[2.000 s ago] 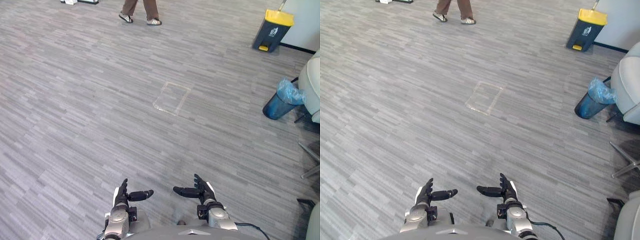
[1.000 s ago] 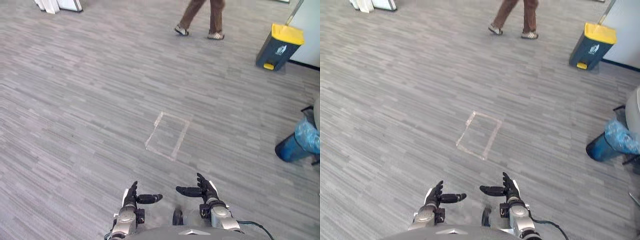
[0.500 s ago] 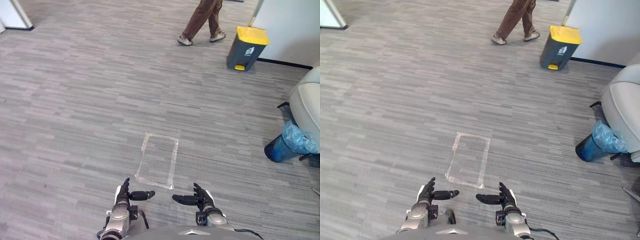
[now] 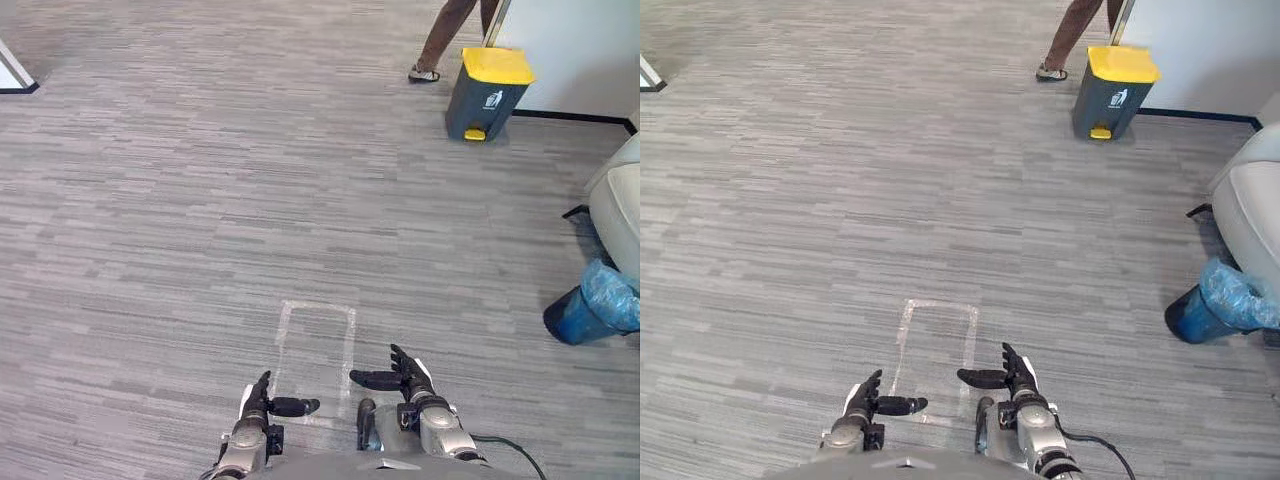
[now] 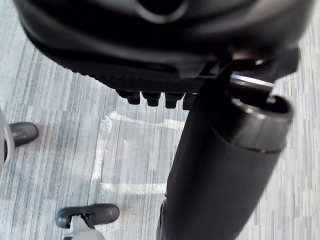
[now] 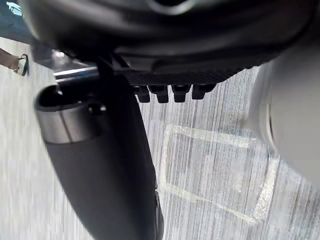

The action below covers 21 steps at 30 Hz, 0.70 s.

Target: Organize the slippers on the shoe rack

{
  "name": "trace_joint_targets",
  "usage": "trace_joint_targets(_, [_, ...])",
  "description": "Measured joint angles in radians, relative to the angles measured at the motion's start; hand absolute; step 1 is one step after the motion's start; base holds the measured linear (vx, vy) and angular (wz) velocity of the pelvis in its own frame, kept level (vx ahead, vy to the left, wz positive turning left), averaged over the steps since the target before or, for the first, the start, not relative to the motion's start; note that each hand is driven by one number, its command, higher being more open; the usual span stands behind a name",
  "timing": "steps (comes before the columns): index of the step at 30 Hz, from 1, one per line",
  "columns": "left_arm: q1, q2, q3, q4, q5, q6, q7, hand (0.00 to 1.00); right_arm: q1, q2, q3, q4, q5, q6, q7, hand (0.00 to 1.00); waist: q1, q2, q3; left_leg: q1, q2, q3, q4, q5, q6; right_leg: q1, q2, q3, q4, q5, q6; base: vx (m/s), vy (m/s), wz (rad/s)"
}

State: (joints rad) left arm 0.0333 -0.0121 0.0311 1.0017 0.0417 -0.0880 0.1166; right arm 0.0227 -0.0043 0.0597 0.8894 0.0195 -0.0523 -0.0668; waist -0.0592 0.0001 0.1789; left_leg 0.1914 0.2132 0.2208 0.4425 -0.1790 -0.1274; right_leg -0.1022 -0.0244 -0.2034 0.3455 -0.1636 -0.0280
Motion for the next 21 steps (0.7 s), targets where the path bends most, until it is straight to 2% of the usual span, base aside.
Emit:
trace_joint_targets(1, [0.001,-0.003,0.003,-0.006,0.001,-0.001,-0.001,1.0,0.006,-0.001,0.001,-0.007,0.0,0.0,0.0,1.0,0.001,-0.001,0.0,-0.023,0.009,-0.015,0.063,0.011,-0.018,0.013,0.003,-0.002,-0.012,0.0,-0.001,0.29,-0.123,0.14])
trace_joint_targets(2, [0.003,-0.013,0.017,-0.022,0.001,-0.001,-0.002,1.0,0.017,-0.003,0.002,-0.018,0.0,0.001,0.0,1.0,0.004,0.001,-0.001,-0.08,0.032,-0.041,0.181,0.04,-0.064,0.042,0.012,0.001,-0.034,0.0,-0.003,0.23,-0.064,-0.1])
trace_joint_targets(3, [0.018,-0.028,0.038,-0.047,0.0,-0.003,-0.003,1.0,0.028,-0.004,0.003,-0.029,0.0,0.001,-0.004,1.0,0.009,0.004,-0.004,-0.154,0.067,-0.06,0.344,0.031,-0.078,0.076,0.03,0.01,-0.061,-0.006,-0.018,0.21,0.009,-0.41])
trace_joint_targets(4, [0.027,-0.041,0.065,-0.069,0.0,-0.004,-0.006,1.0,0.032,-0.002,0.002,-0.031,0.003,0.003,-0.005,1.0,0.013,0.012,-0.01,-0.205,0.09,-0.039,0.434,-0.017,-0.055,0.119,0.042,0.041,-0.089,-0.008,-0.022,0.27,0.059,-0.75])
trace_joint_targets(5, [0.028,-0.043,0.074,-0.076,0.0,-0.005,-0.006,1.0,0.036,0.001,0.0,-0.03,0.003,0.005,-0.005,1.0,0.022,0.011,-0.012,-0.22,0.092,0.001,0.408,-0.054,-0.023,0.148,0.043,0.08,-0.112,-0.007,-0.021,0.32,0.11,-0.86])
trace_joint_targets(6, [0.028,-0.042,0.075,-0.077,0.0,-0.007,-0.005,1.0,0.039,0.001,0.0,-0.03,0.003,0.005,-0.005,1.0,0.028,0.011,-0.013,-0.225,0.09,0.013,0.375,-0.065,-0.006,0.159,0.043,0.1,-0.124,-0.006,-0.019,0.32,0.154,-1.26])
trace_joint_targets(7, [0.027,-0.042,0.075,-0.085,0.0,-0.014,-0.003,1.0,0.042,0.004,-0.001,-0.025,0.003,0.008,-0.005,1.0,0.044,0.006,-0.015,-0.244,0.059,-0.005,0.209,-0.092,0.008,0.176,0.033,0.169,-0.142,0.001,-0.001,0.38,0.238,-1.21])
trace_joint_targets(9, [0.023,-0.041,0.074,-0.085,0.0,-0.014,-0.005,1.0,0.043,0.007,-0.002,-0.018,0.003,0.012,-0.008,1.0,0.054,-0.005,-0.02,-0.264,0.014,-0.085,0.045,-0.092,0.009,0.178,0.013,0.23,-0.146,-0.002,0.018,0.26,0.185,-1.09])
trace_joint_targets(10, [0.02,-0.036,0.074,-0.085,-0.001,-0.014,-0.006,1.0,0.042,0.01,-0.004,-0.018,0.003,0.015,-0.009,1.0,0.055,-0.013,-0.02,-0.283,-0.015,-0.155,-0.021,-0.088,0.009,0.18,-0.005,0.26,-0.148,-0.007,0.034,0.23,0.247,-0.94])
trace_joint_targets(11, [0.017,-0.035,0.07,-0.082,-0.003,-0.015,-0.005,1.0,0.044,0.01,-0.014,-0.016,0.003,0.015,-0.01,1.0,0.053,-0.014,-0.023,-0.293,-0.052,-0.237,-0.098,-0.068,0.014,0.184,-0.023,0.292,-0.148,-0.016,0.059,0.34,0.405,-1.06])
trace_joint_targets(12, [0.019,-0.042,0.06,-0.071,-0.007,-0.017,-0.003,1.0,0.05,0.001,-0.03,-0.008,0.003,0.014,-0.011,1.0,0.052,0.008,-0.035,-0.295,-0.061,-0.3,-0.154,0.034,-0.008,0.188,-0.024,0.329,-0.147,-0.034,0.093,0.35,0.434,-1.05])
trace_joint_targets(13, [0.013,-0.032,0.045,-0.051,-0.012,-0.019,-0.006,1.0,0.044,0.003,-0.041,0.017,0.003,0.015,-0.011,1.0,0.053,0.001,-0.048,-0.287,-0.08,-0.272,-0.124,0.049,0.003,0.195,-0.047,0.363,-0.144,-0.046,0.115,0.3,0.398,-1.0])
trace_joint_targets(14, [0.016,-0.007,0.033,-0.042,-0.013,-0.018,-0.001,1.0,0.055,0.02,-0.04,0.018,0.003,0.018,-0.008,1.0,0.05,-0.034,-0.066,-0.265,-0.108,-0.225,-0.134,0.027,0.028,0.189,-0.084,0.369,-0.131,-0.042,0.123,0.25,0.304,-0.68])
trace_joint_targets(16, [0.018,0.01,0.032,-0.037,-0.013,-0.018,0.002,1.0,0.062,0.034,-0.04,0.021,0.003,0.019,-0.006,1.0,0.051,-0.057,-0.078,-0.238,-0.133,-0.179,-0.144,0.003,0.053,0.175,-0.117,0.379,-0.107,-0.036,0.132,0.27,0.345,-0.61])
trace_joint_targets(18, [0.016,0.017,0.03,-0.022,-0.013,-0.016,0.007,1.0,0.047,0.042,-0.038,0.037,0.002,0.018,-0.002,1.0,0.053,-0.054,-0.075,-0.173,-0.147,-0.094,-0.184,-0.015,0.077,0.119,-0.141,0.355,-0.005,-0.019,0.147,0.22,0.297,-0.96])
trace_joint_targets(19, [0.016,0.02,0.029,-0.018,-0.013,-0.016,0.007,1.0,0.039,0.043,-0.036,0.046,0.002,0.017,-0.001,1.0,0.054,-0.049,-0.073,-0.154,-0.148,-0.073,-0.197,-0.015,0.079,0.105,-0.145,0.335,0.02,-0.013,0.146,0.14,0.186,-1.14])
trace_joint_targets(21, [0.018,0.033,0.003,-0.003,-0.012,-0.014,0.006,1.0,0.014,0.043,-0.028,0.07,0.001,0.015,0.0,1.0,0.051,-0.028,-0.067,-0.096,-0.146,-0.013,-0.241,-0.015,0.086,0.061,-0.165,0.212,0.103,0.01,0.137,0.17,0.189,-0.86])
